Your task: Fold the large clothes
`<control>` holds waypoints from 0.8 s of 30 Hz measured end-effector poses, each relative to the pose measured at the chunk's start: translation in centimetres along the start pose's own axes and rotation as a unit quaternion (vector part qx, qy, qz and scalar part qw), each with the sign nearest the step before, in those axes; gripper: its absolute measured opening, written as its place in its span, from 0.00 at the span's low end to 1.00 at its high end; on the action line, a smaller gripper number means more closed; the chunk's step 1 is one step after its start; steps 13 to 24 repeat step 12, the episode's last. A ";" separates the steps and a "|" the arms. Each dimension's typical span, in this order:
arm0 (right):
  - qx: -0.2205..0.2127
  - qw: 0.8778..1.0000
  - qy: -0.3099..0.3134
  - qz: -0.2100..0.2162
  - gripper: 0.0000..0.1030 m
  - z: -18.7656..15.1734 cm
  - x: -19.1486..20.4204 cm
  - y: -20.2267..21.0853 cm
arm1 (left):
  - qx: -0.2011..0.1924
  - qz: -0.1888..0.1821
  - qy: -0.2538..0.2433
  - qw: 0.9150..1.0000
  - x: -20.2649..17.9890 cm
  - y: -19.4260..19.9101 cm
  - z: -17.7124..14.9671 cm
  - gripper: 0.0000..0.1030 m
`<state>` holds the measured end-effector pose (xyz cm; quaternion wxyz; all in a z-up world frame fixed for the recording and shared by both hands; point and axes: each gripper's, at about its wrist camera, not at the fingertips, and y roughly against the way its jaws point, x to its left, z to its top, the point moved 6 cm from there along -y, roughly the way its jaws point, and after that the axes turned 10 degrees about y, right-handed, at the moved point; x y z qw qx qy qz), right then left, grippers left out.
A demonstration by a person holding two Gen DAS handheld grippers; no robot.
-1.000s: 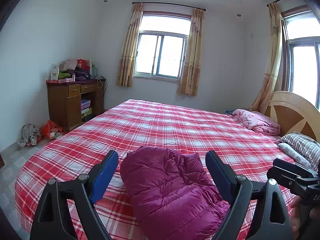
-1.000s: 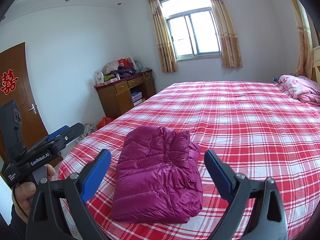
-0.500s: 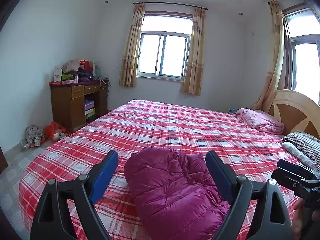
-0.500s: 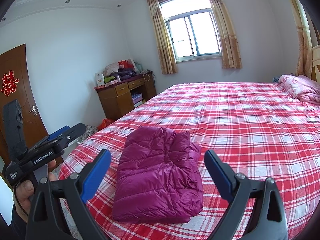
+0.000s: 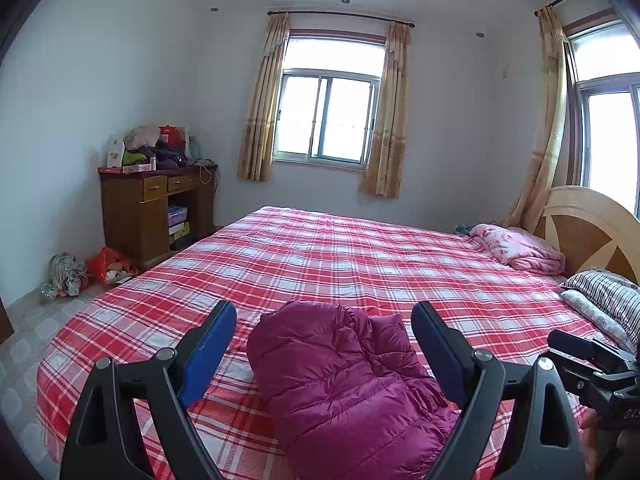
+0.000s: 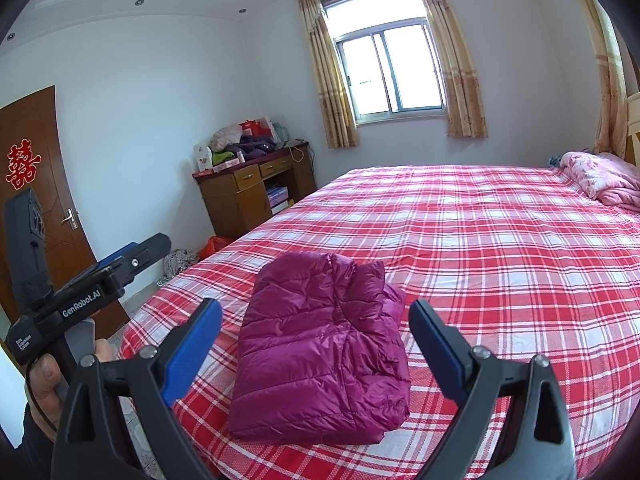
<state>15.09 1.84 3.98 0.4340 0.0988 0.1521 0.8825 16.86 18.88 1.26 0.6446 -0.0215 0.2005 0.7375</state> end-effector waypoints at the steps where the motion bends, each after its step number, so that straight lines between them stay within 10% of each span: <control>1: 0.001 1.000 -0.001 0.000 0.94 -0.1 0.0 0.0 | 0.000 0.002 0.002 1.000 0.1 0.0 0.0 0.87; 24: 0.006 1.000 -0.001 0.001 0.94 -0.5 0.2 -0.2 | -0.009 0.008 -0.014 1.000 -0.1 -0.1 -0.3 0.87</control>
